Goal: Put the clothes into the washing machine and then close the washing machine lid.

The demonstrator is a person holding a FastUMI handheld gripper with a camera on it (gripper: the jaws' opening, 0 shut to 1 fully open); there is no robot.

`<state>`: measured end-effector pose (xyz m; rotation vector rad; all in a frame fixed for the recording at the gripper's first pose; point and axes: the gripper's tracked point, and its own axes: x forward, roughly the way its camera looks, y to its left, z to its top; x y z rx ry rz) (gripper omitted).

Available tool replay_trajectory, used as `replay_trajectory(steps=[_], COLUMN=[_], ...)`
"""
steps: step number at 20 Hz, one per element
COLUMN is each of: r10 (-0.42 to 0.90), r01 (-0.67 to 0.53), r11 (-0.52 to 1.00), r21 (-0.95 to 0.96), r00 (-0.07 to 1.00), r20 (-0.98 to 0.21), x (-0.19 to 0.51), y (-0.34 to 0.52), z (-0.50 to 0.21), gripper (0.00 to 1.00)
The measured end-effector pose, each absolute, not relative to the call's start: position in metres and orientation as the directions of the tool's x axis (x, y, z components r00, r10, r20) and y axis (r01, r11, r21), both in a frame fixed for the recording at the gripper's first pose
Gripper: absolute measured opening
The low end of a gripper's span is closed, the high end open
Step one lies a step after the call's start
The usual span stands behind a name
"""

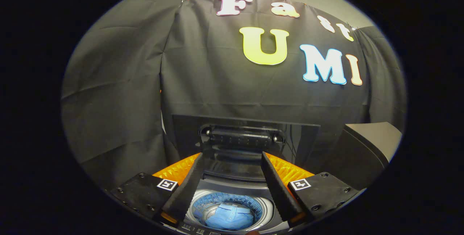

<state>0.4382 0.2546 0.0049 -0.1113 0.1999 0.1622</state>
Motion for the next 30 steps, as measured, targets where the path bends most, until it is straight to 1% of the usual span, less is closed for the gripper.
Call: replay_trajectory(steps=[5, 14, 20, 23, 25, 30], r10=[0.119, 0.097, 0.066, 0.049, 0.050, 0.050], r01=[-0.132, -0.113, -0.087, -0.070, -0.072, -0.055], r11=[0.989, 0.990, 0.992, 0.995, 0.995, 0.998], r21=[-0.068, -0.089, -0.092, -0.071, -0.067, -0.010], r00=[0.979, 0.982, 0.977, 0.962, 0.956, 0.952], r20=[-0.164, -0.161, -0.202, -0.269, -0.289, -0.301], x=[0.470, 0.522, 0.556, 0.564, 0.571, 0.571], y=[0.249, 0.253, 0.253, 0.252, 0.252, 0.248], z=[0.033, 0.057, 0.049, 0.031, 0.026, 0.024], gripper=[0.97, 0.97, 0.97, 0.97, 0.97, 0.97])
